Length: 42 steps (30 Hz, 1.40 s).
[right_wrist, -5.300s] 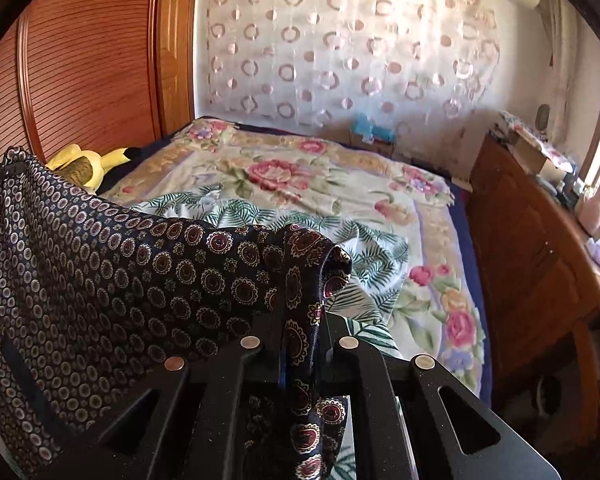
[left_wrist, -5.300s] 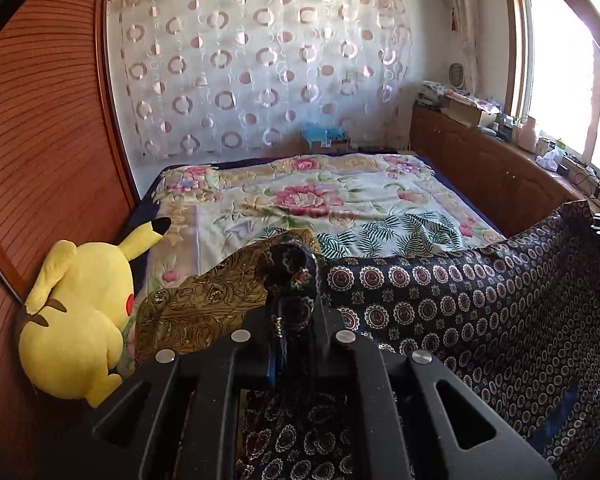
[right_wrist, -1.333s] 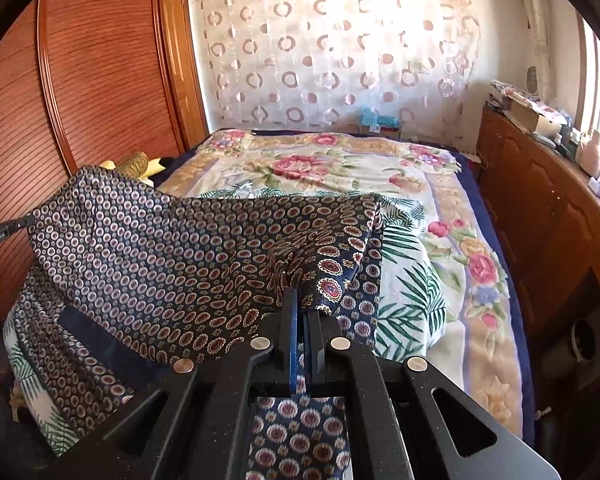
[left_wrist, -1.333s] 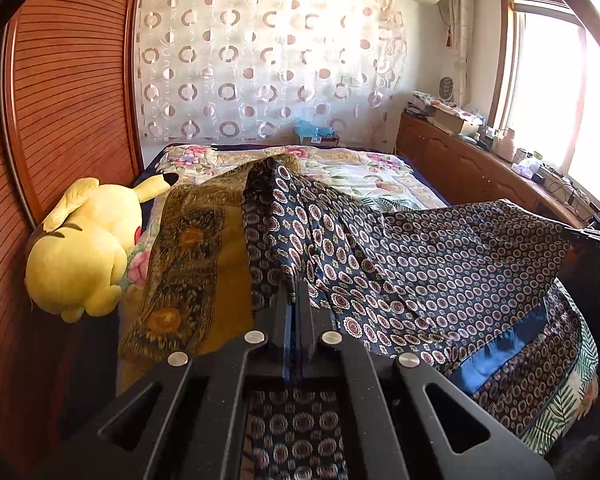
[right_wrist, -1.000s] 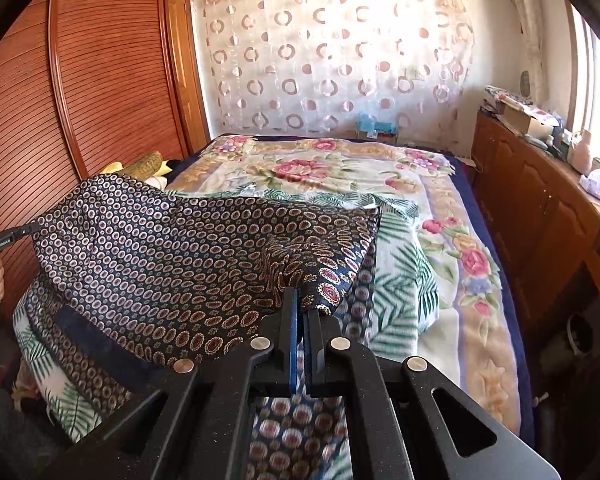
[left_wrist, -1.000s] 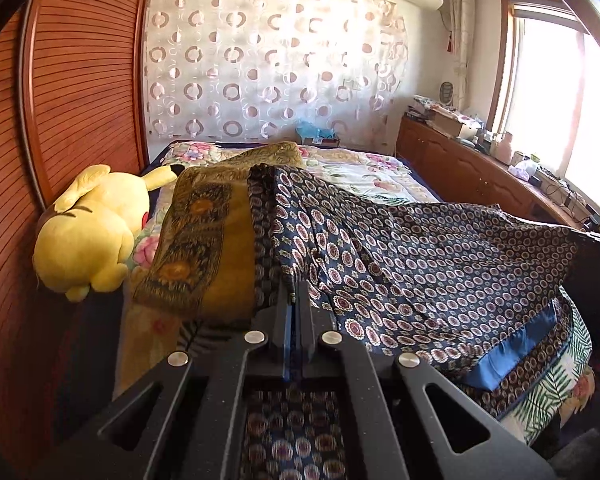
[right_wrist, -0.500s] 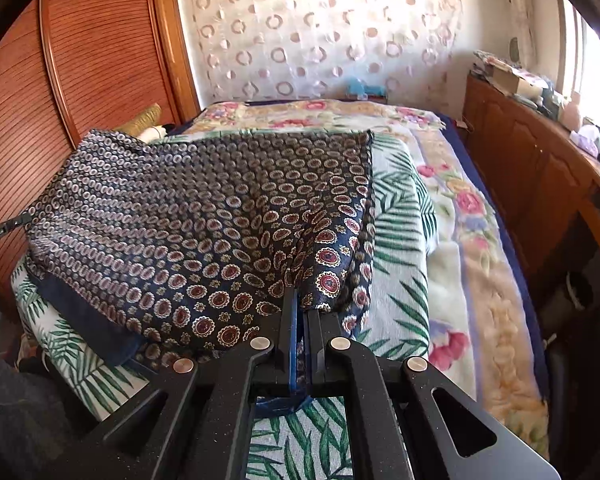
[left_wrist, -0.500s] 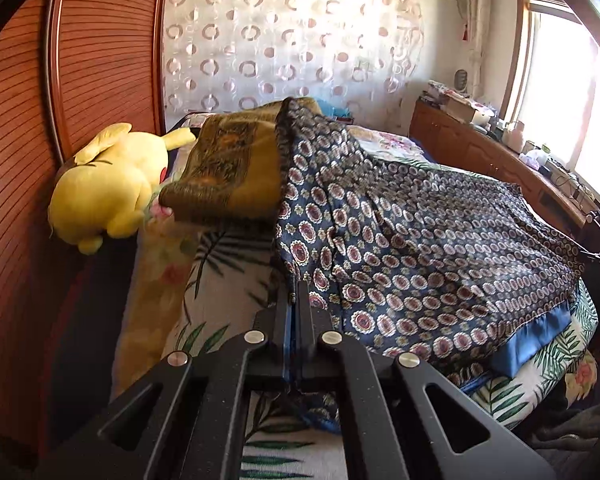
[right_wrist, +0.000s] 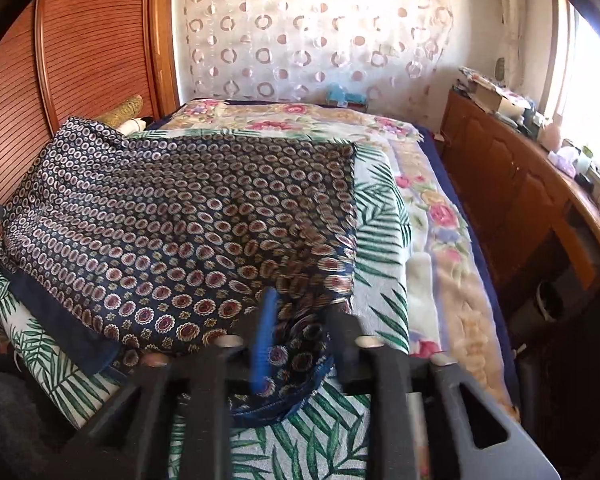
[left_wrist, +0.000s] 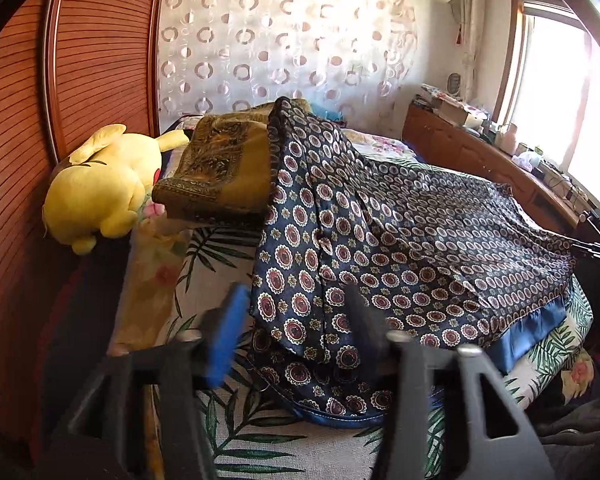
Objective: Fold small clothes
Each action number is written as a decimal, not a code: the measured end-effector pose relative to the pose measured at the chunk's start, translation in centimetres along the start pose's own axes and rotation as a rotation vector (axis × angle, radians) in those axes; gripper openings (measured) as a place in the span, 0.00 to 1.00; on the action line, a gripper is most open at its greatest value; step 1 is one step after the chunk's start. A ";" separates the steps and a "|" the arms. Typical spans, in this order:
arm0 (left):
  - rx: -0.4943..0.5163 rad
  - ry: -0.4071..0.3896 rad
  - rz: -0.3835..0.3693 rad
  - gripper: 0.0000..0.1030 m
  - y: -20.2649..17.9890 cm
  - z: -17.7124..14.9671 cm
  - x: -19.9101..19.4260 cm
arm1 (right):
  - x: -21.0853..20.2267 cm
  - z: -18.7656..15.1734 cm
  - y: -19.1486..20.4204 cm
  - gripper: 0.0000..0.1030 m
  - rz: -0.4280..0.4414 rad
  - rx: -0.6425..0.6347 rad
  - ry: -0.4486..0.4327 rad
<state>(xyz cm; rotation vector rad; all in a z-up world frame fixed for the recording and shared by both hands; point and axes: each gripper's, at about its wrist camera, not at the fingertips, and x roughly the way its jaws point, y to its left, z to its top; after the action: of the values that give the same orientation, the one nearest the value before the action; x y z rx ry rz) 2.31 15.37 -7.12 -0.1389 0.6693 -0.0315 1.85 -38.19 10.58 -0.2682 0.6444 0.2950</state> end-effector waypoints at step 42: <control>-0.024 0.083 0.054 0.79 0.2 -2.5 2.1 | 6.9 0.1 7.0 0.60 0.125 -0.073 0.038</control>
<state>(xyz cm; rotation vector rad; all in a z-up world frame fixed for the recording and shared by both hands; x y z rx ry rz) 2.44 15.10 -10.37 -0.1431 0.7565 0.0224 4.70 -30.44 5.32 -0.3049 0.6904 0.4350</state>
